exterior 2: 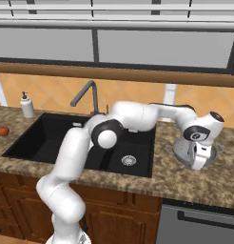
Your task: Put the colander in the sink, put the orange in the colander, and turn on the sink faucet and pour water over the colander.
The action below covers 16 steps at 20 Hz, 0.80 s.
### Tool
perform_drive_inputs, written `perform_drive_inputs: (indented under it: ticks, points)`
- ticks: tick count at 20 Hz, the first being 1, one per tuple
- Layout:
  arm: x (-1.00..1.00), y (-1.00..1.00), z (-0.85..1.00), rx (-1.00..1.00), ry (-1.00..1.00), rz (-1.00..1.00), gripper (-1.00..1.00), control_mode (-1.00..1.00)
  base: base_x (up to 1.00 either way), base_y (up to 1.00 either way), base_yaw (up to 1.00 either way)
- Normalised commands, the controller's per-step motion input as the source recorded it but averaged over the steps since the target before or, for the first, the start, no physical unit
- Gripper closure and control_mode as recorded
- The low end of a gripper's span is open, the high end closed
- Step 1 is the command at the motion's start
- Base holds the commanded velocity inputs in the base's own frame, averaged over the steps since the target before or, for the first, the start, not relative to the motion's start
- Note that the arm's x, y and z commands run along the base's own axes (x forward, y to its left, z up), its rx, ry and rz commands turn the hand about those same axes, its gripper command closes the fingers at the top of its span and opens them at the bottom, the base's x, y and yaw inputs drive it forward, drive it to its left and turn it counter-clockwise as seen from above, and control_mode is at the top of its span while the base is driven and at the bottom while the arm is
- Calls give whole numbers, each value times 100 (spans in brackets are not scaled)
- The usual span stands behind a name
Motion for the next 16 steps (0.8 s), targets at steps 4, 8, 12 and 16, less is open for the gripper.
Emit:
perform_drive_inputs:
  ticks: [4,8,12,16]
  points:
    - [8,9,-33,-2,-8,-8,-100,-100,0,0,0]
    - [0,22,-42,-12,-9,-12,-100,-100,0,0,0]
    - [2,28,-41,-18,-9,-8,-100,-100,0,0,0]
    - [4,29,-34,-22,-11,-1,100,-100,0,0,0]
